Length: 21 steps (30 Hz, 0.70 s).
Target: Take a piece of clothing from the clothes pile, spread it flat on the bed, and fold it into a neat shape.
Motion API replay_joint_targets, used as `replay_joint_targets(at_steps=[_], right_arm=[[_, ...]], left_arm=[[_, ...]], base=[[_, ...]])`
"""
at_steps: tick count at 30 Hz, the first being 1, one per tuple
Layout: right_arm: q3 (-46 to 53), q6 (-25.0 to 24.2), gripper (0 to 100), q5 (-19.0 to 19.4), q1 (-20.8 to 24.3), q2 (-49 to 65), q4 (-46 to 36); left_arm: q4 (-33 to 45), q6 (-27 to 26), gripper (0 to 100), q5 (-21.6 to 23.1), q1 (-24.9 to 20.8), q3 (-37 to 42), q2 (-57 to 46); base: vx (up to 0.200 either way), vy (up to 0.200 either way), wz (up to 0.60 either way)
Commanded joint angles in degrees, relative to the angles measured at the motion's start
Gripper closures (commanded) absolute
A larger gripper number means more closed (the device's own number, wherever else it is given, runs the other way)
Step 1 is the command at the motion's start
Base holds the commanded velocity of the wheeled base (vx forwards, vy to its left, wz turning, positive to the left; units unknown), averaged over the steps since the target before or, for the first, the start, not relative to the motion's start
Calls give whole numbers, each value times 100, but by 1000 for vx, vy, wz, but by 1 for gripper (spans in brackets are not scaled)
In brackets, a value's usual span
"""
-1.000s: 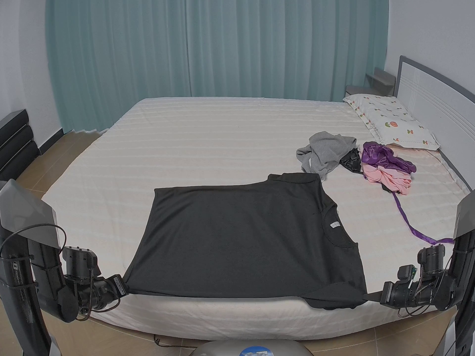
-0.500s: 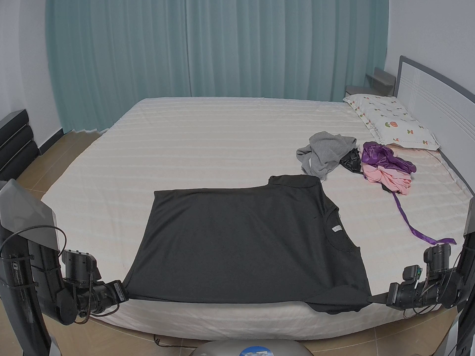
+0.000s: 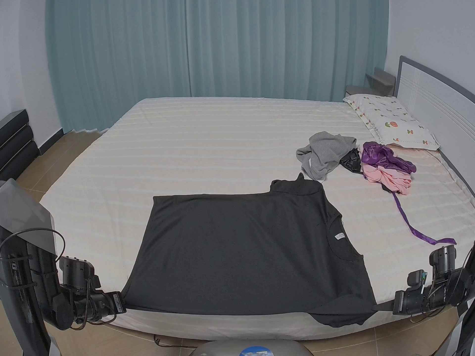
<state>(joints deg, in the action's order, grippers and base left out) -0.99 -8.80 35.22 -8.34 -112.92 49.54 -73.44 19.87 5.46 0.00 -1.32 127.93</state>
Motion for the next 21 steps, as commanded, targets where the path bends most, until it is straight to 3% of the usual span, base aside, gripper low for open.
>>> replay_joint_targets(at_steps=[1, 7, 21], right_arm=[[99, 159, 100, 3, -54, 279, -191], [99, 652, 100, -41, -151, 429, -700], [99, 1161, 100, -85, -335, 719, -1386]], left_arm=[[49, -62, 100, -36, 9, 123, -22], [365, -238, 100, -212, 9, 132, -57], [1771, -704, 100, -247, -44, 132, -681]], base=[[0, 0, 0], [0, 0, 0], [0, 0, 0]])
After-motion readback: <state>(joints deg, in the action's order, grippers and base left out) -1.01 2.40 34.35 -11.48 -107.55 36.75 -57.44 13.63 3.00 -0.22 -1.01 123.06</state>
